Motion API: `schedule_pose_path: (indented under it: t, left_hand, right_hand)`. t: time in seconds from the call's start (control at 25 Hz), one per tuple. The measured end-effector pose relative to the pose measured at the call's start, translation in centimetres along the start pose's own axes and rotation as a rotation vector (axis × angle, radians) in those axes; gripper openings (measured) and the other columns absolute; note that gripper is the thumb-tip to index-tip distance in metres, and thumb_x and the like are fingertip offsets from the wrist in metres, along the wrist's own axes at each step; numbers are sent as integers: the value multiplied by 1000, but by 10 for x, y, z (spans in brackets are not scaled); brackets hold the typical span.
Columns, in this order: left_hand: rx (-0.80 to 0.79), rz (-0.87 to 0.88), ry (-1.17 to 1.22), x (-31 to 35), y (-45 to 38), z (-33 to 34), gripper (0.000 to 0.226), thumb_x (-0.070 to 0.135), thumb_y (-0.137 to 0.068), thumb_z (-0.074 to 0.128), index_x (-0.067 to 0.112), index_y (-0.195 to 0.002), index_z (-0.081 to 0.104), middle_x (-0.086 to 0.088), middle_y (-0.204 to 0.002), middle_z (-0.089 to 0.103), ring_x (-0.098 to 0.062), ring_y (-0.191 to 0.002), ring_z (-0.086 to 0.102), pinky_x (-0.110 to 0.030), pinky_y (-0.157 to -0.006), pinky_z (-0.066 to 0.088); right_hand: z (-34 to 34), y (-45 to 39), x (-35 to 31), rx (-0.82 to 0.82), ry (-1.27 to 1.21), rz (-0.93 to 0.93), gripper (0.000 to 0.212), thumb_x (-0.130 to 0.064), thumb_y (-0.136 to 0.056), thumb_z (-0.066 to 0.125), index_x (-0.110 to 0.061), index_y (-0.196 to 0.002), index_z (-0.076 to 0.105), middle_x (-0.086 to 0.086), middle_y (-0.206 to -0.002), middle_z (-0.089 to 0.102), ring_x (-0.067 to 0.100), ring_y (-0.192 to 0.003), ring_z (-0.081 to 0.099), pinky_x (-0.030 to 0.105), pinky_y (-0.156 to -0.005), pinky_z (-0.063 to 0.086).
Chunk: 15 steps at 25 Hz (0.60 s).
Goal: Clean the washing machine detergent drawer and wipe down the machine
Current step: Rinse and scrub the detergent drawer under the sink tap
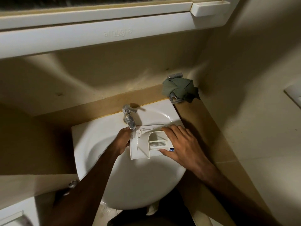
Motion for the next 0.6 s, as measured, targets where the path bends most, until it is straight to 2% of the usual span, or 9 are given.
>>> schedule_pose_path:
  t: [0.12,0.2,0.32,0.4,0.44,0.52,0.6]
  left_hand:
    - [37,96,-6,-5,4,-5,28,24,-108,46,14,-115,72,-2,-100,78,-22,-87,69,-33,-82,52]
    - [159,251,-211,3,4,-12,23,13,-108,46,8,-108,68,-2,-86,70,-18,-77,58,-26,-73,46]
    - [298,394,-414,10,4,-20,28,11,-108,48,6,-90,69,-12,-83,70,-20,-72,55,-30,-71,42]
    - [355,370,-386,9,4,-27,42,23,-107,55,14,-67,66,-9,-65,65,-20,-60,56,-33,-67,45]
    - [370,326,-307,6,3,-33,46,31,-105,60,15,-62,66,-7,-60,64,-21,-56,57,-35,-66,50]
    - [307,201,-89,-3,2,-35,42,39,-101,65,11,-71,72,-8,-70,72,-24,-64,66,-41,-69,59]
    - [160,90,50,-12,4,-27,30,32,-105,60,10,-94,77,-7,-90,79,-24,-81,74,-37,-76,62]
  right_hand:
    - [5,2,5,-13,-38,43,75,-59,-80,79,-14,-134,55,5,-118,64,26,-101,62,40,-80,56]
    - [9,5,8,-29,-81,74,77,-62,-80,79,-14,-135,53,6,-119,65,27,-102,64,41,-83,58]
    - [10,10,5,-4,-103,83,77,-59,-77,81,-15,-133,50,7,-117,66,27,-100,66,42,-82,59]
    - [11,10,-2,0,-77,59,78,-57,-75,85,-15,-132,50,8,-116,67,28,-100,66,43,-83,59]
    - [12,10,-6,-3,-63,45,79,-57,-75,85,-15,-131,51,8,-117,67,28,-100,67,43,-83,59]
    - [14,11,-7,-9,-51,50,79,-58,-75,85,-15,-131,51,7,-116,67,27,-99,67,42,-82,60]
    - [14,10,-2,-4,-57,99,78,-60,-76,83,-15,-131,51,7,-115,67,27,-99,67,42,-82,60]
Point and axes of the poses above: each hand's wrist, its own y-axis away from the middle knuckle, its own z-axis out of the palm, x = y × z, the point moved 8 cm from there along -y, towards the middle knuckle
